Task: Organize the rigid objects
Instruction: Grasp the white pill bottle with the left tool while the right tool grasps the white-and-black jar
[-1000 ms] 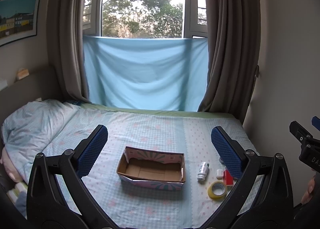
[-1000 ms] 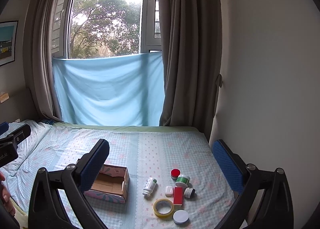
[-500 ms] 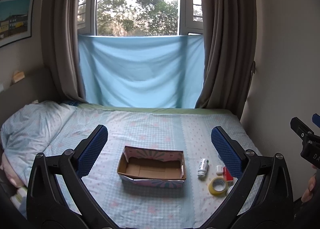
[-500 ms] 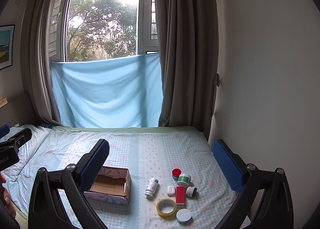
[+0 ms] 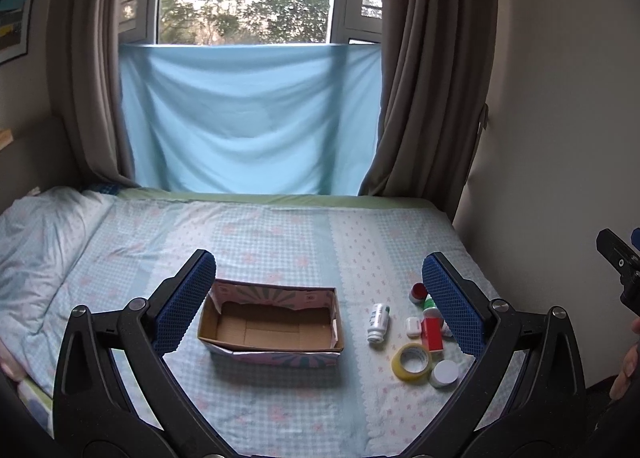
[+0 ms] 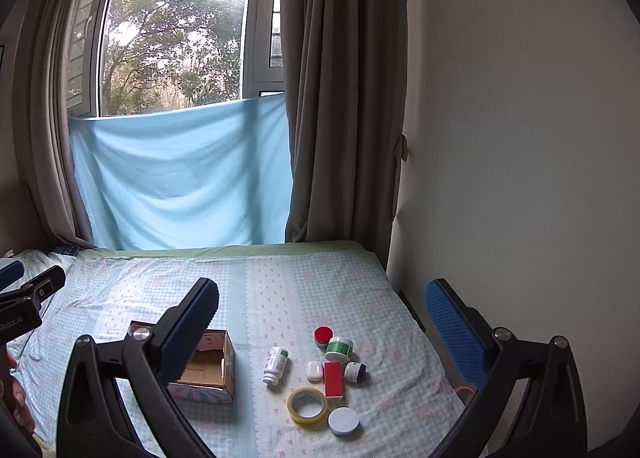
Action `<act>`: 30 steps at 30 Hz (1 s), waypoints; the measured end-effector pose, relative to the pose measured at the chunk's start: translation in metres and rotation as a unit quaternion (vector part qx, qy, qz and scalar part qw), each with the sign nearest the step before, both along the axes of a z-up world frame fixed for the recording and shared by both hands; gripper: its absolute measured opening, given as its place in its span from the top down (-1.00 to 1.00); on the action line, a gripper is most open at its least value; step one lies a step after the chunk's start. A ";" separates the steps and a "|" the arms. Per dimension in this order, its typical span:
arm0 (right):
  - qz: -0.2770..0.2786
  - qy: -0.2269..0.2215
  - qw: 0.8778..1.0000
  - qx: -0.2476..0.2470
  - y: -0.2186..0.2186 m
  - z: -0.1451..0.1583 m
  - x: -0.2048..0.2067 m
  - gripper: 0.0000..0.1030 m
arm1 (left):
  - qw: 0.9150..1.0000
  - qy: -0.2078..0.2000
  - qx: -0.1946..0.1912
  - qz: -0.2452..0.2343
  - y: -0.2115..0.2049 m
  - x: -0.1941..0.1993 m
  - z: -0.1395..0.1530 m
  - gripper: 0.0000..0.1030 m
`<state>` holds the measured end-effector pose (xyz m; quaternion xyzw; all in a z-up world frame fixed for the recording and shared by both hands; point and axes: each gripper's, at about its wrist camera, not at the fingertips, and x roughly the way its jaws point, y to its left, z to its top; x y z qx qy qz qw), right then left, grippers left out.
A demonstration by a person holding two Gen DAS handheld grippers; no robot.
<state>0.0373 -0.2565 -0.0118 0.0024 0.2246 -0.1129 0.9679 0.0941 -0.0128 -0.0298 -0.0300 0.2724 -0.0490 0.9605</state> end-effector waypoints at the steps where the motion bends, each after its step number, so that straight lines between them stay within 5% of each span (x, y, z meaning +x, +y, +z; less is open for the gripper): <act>1: -0.003 0.004 1.000 0.002 -0.005 -0.002 0.003 -0.99 | 1.000 0.006 0.000 -0.005 -0.006 0.007 -0.003 -0.99; 9: -0.033 0.046 0.997 0.050 -0.068 -0.036 0.047 -0.99 | 0.996 0.078 0.008 -0.047 -0.073 0.084 -0.043 -0.99; 15: -0.056 0.116 0.988 0.083 -0.120 -0.088 0.100 -0.99 | 0.985 0.156 0.036 -0.065 -0.133 0.153 -0.101 -0.99; 23: -0.070 0.240 0.962 0.110 -0.172 -0.185 0.179 -0.99 | 0.953 0.281 0.077 -0.087 -0.192 0.230 -0.216 -0.99; 30: -0.081 0.340 0.926 0.140 -0.197 -0.297 0.237 -0.99 | 0.917 0.369 0.110 -0.101 -0.213 0.281 -0.327 -0.92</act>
